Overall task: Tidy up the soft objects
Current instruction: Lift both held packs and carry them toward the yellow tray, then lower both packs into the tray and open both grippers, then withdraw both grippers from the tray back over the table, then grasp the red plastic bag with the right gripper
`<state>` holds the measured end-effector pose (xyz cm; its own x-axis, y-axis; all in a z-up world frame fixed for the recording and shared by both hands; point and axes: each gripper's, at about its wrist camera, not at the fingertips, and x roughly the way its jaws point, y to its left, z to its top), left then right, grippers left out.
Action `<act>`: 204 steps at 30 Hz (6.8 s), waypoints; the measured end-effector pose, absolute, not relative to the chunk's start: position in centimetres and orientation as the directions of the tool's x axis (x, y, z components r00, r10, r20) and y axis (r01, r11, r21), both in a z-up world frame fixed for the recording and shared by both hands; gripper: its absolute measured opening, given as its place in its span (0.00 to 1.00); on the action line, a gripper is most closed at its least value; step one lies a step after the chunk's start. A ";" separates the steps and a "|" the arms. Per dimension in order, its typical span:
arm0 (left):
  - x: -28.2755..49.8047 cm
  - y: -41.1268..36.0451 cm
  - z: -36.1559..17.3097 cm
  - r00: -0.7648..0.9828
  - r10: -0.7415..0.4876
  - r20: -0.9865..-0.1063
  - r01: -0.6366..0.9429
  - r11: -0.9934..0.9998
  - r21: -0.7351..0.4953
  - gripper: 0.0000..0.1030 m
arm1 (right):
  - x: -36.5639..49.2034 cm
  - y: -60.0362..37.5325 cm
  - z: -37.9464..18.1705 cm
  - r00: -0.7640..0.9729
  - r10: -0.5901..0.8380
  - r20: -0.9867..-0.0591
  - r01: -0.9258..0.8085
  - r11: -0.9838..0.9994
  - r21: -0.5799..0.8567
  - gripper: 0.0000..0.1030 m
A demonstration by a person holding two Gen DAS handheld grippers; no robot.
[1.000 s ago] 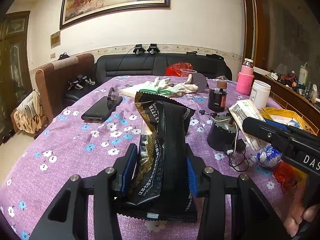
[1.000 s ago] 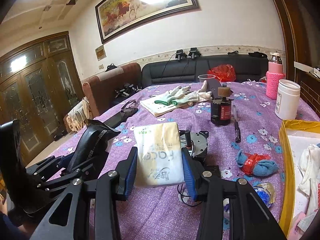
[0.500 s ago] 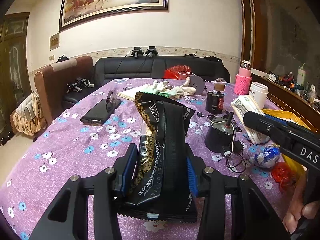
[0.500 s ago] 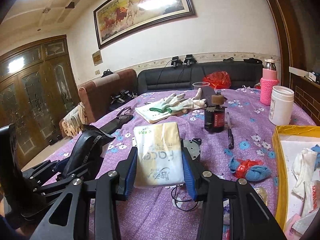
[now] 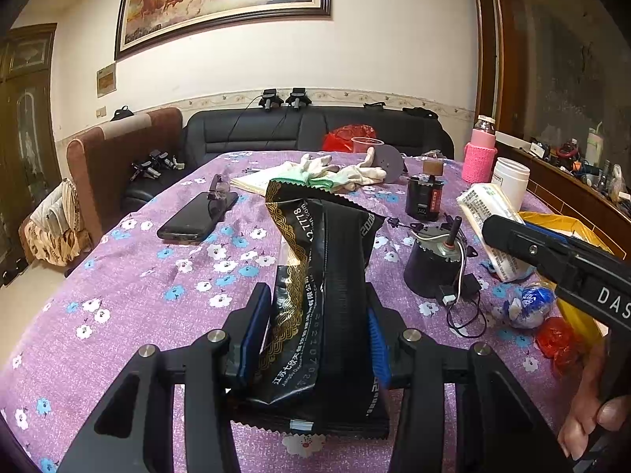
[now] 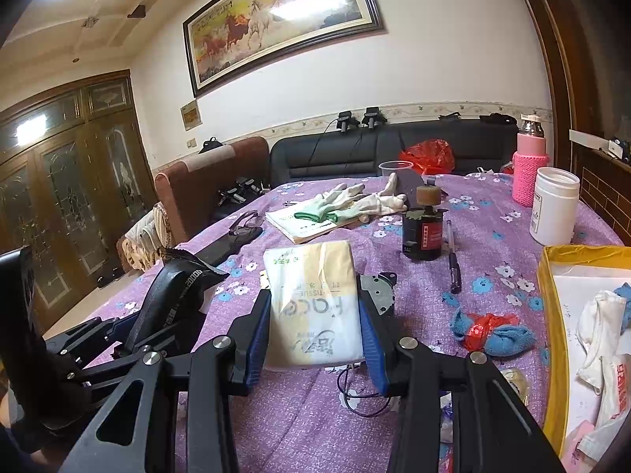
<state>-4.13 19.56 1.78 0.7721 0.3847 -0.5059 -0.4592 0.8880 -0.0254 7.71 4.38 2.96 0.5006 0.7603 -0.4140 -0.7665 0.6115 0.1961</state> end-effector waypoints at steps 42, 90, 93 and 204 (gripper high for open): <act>-2.0 12.3 4.4 0.828 0.140 -0.543 -0.200 0.978 -0.053 0.43 | 16.7 -12.5 6.2 0.759 0.524 -0.386 -0.305 0.810 0.501 0.44; 14.9 -5.3 0.9 0.637 -0.280 -0.719 0.177 0.960 -0.217 0.51 | 21.7 -23.8 2.3 0.732 0.293 -0.615 0.118 0.835 0.538 0.49; 15.0 -5.0 0.9 0.638 -0.280 -0.718 0.167 0.960 -0.226 0.56 | 21.4 -23.8 2.6 0.741 0.282 -0.609 0.118 0.839 0.531 0.54; 1.6 21.4 0.8 0.744 0.119 -0.657 -0.368 0.894 -0.255 0.68 | 11.9 2.2 -3.5 0.398 0.504 -0.767 -0.650 0.745 0.153 0.46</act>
